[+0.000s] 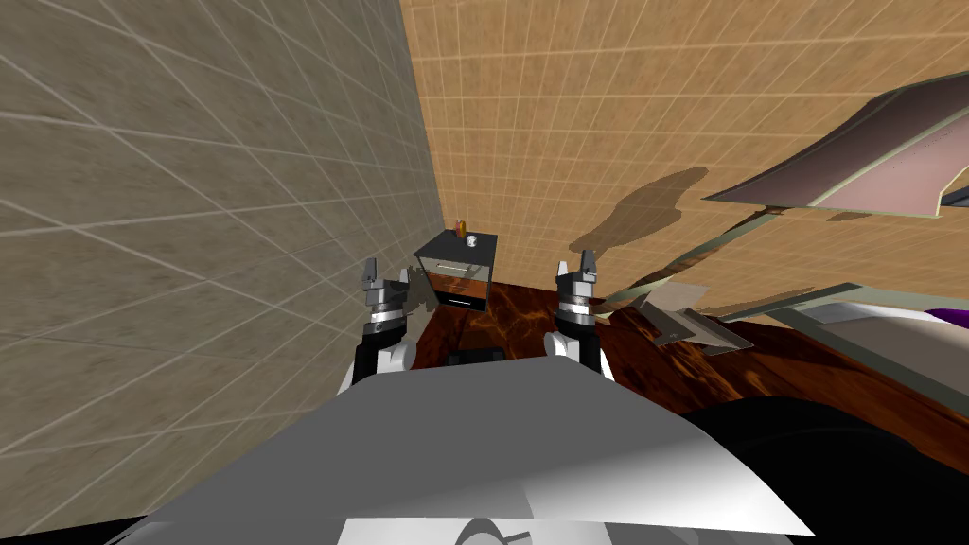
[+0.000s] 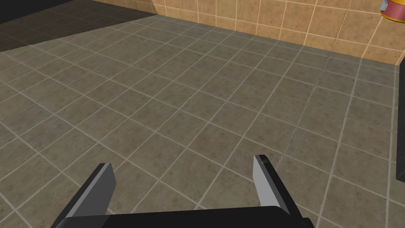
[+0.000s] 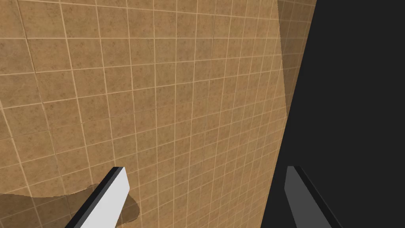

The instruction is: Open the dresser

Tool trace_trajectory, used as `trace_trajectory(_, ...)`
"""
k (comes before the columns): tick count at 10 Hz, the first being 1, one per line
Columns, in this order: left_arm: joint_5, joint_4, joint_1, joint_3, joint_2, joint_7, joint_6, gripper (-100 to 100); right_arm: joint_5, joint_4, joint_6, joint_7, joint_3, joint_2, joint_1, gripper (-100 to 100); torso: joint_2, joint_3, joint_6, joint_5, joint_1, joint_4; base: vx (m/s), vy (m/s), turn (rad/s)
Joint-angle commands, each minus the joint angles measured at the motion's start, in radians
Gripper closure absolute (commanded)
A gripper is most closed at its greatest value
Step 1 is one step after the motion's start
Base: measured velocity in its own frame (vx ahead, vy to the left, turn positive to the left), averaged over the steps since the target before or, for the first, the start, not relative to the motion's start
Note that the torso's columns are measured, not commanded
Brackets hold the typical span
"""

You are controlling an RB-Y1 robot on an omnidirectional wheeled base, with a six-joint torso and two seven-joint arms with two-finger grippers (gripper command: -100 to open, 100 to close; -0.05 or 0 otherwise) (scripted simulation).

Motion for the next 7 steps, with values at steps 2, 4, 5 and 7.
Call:
trace_trajectory(2,0.000,0.000,0.000,0.000,0.000,0.000,0.000,0,0.000,0.000,0.000,0.000,0.000,0.000,0.000,0,0.104,-0.209,0.000,0.000,0.000,0.105,0.000,0.000,0.000)
trace_trajectory(4,0.000,0.000,0.000,0.000,0.000,0.000,0.000,0,0.000,0.000,0.000,0.000,0.000,0.000,0.000,0,0.248,-0.497,0.000,0.000,0.000,0.249,0.000,0.000,0.000)
trace_trajectory(5,0.000,0.000,0.000,0.000,0.000,0.000,0.000,0,0.000,0.000,0.000,0.000,0.000,0.000,0.000,0,0.322,-0.644,0.000,0.000,0.000,0.322,0.000,0.000,0.000)
trace_trajectory(7,0.000,0.000,0.000,0.000,0.000,0.000,0.000,0,0.000,0.000,0.000,0.000,0.000,0.000,0.000,0,0.470,-0.939,0.000,0.000,0.000,0.470,0.000,0.000,0.000)
